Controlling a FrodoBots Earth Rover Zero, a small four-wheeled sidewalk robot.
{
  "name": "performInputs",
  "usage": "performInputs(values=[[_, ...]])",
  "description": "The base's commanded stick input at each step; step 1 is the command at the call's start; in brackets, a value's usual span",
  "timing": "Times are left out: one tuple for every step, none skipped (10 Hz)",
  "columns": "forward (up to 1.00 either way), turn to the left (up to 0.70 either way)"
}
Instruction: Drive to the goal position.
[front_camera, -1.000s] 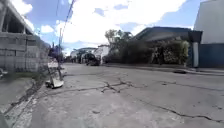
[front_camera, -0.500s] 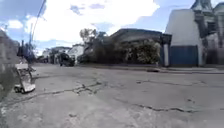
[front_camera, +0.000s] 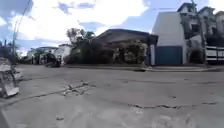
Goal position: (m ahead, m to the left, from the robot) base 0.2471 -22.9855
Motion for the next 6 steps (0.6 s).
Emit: performInputs(values=[[0.00,-0.70],[0.00,-0.70],[0.00,-0.70],[0.00,-0.70],[0.00,-0.70],[0.00,-0.70]])
